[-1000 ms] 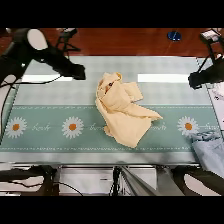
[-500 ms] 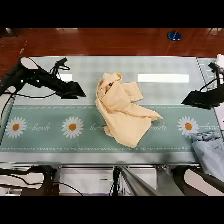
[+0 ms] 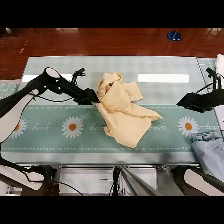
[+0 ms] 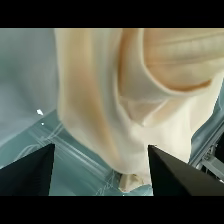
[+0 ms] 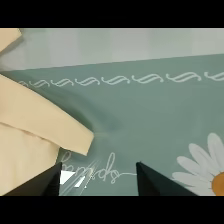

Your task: Fold the shirts.

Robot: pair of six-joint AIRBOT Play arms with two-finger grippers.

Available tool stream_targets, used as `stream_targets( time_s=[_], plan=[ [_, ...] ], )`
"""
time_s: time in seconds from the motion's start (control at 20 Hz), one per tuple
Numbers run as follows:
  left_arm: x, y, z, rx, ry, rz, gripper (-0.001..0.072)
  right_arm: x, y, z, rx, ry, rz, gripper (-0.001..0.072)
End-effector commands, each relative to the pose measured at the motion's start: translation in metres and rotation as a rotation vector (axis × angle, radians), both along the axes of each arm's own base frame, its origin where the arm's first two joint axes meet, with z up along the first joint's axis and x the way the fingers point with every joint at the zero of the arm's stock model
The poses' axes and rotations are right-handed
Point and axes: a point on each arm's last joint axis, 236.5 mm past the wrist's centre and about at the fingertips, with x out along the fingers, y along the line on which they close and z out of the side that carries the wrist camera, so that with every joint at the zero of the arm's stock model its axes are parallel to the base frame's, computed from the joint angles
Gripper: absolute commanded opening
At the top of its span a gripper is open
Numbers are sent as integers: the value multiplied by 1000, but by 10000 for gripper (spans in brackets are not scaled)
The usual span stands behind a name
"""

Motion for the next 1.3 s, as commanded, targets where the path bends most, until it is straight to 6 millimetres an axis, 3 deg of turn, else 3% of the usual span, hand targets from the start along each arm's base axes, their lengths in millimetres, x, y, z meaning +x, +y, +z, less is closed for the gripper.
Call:
stream_targets(
  time_s=[0.0, 0.05, 0.1, 0.15, 0.2, 0.3, 0.45, 0.6, 0.7, 0.85, 1.1, 1.15, 1.25],
  plan=[
    [3, -23, -4, 6, -26, -15, 720, 1, 1, 0, 7, -5, -4, 527],
    [7, -29, -3, 10, -41, -9, 711, 1, 1, 0, 7, -4, -4, 527],
    [10, -33, -1, 12, -56, -3, 512, 1, 1, 0, 7, -4, -4, 526],
    [13, -36, 0, 12, -69, -2, 153, 0, 1, 0, 9, -1, -3, 526],
    [14, -36, 0, 12, -71, 1, 36, -2, 2, -1, 9, 7, 2, 527],
    [10, -33, 1, 8, -53, -7, 36, -10, 1, -10, 0, 32, 18, 561],
    [2, -27, 4, -4, -14, -29, 36, -25, 13, -42, 49, 81, -13, 586],
    [1, -24, 6, -7, -7, -29, 36, -26, 55, -61, 264, 92, -80, 584],
    [1, -24, 6, -7, -7, -29, 36, -26, 69, -70, 345, 92, -117, 578],
    [1, -24, 6, -7, -8, -29, 36, -34, 86, -81, 347, 113, -93, 574],
    [1, -24, 6, -7, -8, -29, 36, -40, 146, -106, 276, 162, -7, 569],
    [1, -24, 6, -7, -8, -29, 36, -42, 159, -113, 269, 180, -2, 492],
    [2, -24, 7, -9, -13, -31, 36, -40, 182, -120, 289, 182, -9, 232]
  ],
)
